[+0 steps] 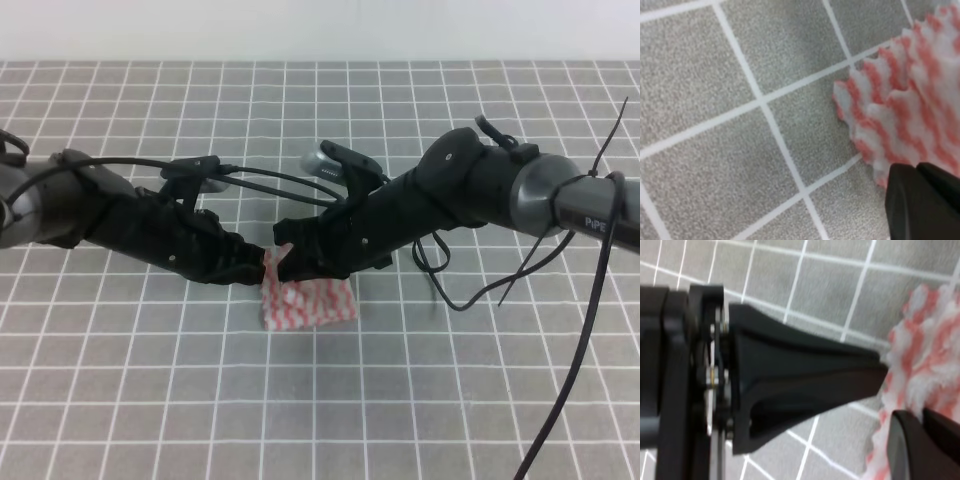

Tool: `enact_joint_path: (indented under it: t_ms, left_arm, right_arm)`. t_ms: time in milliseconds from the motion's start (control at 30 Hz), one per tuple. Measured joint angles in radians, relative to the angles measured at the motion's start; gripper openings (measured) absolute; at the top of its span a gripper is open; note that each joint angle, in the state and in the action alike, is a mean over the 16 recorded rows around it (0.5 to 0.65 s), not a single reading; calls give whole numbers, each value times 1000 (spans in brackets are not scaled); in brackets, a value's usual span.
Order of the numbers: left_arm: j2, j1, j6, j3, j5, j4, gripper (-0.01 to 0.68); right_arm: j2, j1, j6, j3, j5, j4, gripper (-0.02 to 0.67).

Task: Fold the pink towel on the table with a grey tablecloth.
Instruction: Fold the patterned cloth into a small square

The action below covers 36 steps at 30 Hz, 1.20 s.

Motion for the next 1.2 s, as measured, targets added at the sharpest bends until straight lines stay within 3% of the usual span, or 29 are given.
enact_joint_path:
  t_ms: [333, 867, 1000, 1200]
  left_arm:
    - [2, 0, -3, 0, -2, 9, -2]
    - [-2, 0, -4, -10, 3, 9, -1]
    - [-9, 0, -5, -32, 14, 10, -1]
    - [-18, -3, -19, -79, 46, 15, -1]
  right_arm:
    - [1, 1, -2, -2, 7, 1, 7]
    - [0, -15, -4, -5, 38, 0, 225]
    - [0, -36, -4, -7, 85, -9, 217]
    - [-1, -69, 0, -8, 170, -44, 136]
